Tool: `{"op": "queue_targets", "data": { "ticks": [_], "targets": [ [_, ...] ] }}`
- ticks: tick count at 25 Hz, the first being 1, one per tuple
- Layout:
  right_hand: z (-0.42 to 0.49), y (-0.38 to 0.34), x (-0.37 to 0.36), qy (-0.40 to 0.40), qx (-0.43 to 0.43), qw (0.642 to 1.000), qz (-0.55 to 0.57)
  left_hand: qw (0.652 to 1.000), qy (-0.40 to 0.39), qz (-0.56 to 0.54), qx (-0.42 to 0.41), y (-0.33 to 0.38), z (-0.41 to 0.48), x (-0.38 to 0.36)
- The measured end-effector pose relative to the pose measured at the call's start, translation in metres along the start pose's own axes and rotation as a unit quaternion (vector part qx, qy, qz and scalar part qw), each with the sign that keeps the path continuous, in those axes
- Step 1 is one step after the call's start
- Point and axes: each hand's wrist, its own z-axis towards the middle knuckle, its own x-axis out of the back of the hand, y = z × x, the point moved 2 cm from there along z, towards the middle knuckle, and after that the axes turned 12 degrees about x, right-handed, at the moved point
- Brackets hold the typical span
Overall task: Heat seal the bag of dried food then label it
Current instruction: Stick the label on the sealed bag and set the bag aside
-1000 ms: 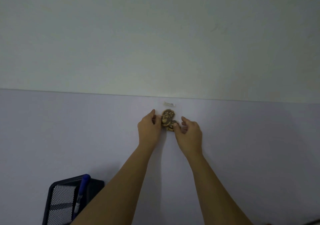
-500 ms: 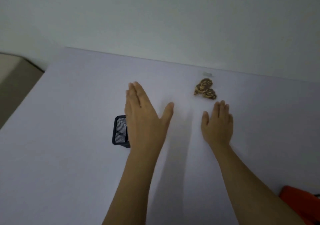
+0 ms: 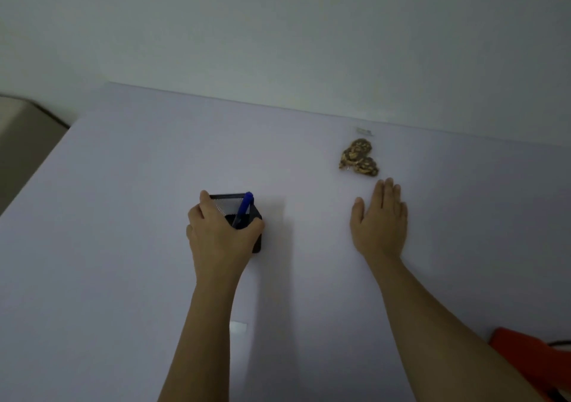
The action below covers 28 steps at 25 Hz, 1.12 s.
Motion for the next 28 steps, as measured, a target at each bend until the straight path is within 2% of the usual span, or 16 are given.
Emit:
{"op": "queue_targets", "data": {
  "ticks": [6,11,16,23,26,28],
  "targets": [
    [-0.001,0.003,0.0,-0.007,-0.001,1.0,-0.007,0.99,-0.053,-0.029,-0.129,0.119,0.046,-0.049],
    [-0.001,0.004,-0.003,-0.002,-0.004,1.0,-0.011,0.982,-0.083,0.026,-0.17,0.185,0.085,-0.098],
    [0.0,0.004,-0.003,0.001,-0.003,1.0,-0.014,0.982,-0.072,0.05,-0.166,0.203,0.101,-0.123],
    [0.002,0.004,-0.002,-0.003,-0.002,1.0,-0.012,0.989,-0.053,0.049,-0.125,0.213,0.098,-0.121],
    [0.003,0.004,-0.002,-0.004,-0.003,1.0,-0.009,0.986,-0.021,0.025,-0.163,0.195,0.087,-0.101],
    [0.003,0.004,-0.002,-0.011,-0.001,1.0,-0.006,0.976,-0.03,-0.001,-0.217,0.162,0.072,-0.089]
  ]
}}
